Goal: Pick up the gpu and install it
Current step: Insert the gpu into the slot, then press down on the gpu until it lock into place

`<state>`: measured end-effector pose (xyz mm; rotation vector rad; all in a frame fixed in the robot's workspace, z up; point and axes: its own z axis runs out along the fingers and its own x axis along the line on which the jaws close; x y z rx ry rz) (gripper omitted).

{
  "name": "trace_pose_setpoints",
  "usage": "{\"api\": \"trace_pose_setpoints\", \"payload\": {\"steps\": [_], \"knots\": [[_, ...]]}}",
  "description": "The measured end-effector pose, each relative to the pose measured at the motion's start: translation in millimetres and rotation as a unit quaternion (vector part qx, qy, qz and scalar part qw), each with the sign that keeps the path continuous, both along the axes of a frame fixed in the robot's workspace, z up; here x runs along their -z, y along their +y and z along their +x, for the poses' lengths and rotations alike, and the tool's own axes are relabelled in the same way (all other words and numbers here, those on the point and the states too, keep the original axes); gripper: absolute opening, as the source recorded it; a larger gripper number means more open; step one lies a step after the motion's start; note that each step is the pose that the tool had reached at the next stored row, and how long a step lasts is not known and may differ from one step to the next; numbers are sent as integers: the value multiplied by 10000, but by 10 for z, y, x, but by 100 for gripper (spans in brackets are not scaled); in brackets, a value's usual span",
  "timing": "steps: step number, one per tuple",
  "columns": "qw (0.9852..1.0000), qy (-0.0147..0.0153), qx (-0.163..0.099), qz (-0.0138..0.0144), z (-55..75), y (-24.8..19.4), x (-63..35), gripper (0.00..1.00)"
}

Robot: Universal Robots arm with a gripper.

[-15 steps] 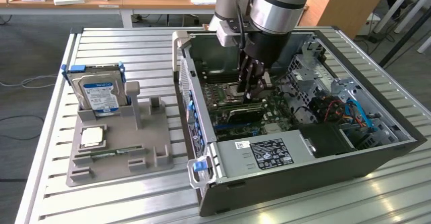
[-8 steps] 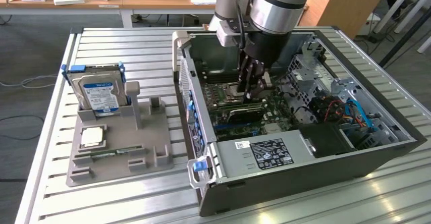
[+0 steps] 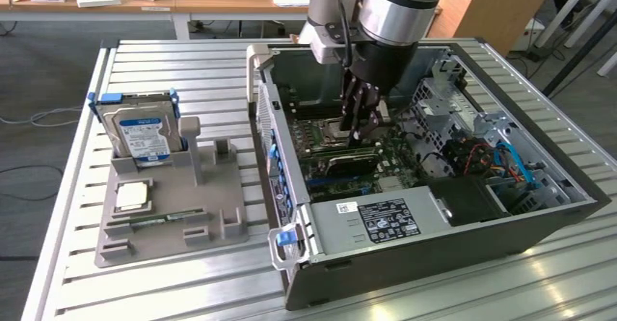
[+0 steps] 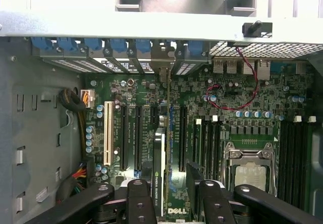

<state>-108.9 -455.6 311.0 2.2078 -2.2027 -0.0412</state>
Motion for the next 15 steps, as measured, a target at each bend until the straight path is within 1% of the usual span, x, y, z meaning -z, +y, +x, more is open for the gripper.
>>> {"api": "trace_pose_setpoints", "payload": {"steps": [11,12,13,14,15], "knots": [[10000,0,0,0,0,0,0,40],[10000,0,0,0,0,0,0,39],[10000,0,0,0,0,0,0,33],[10000,0,0,0,0,0,0,33],[10000,0,0,0,0,0,0,26]]}}
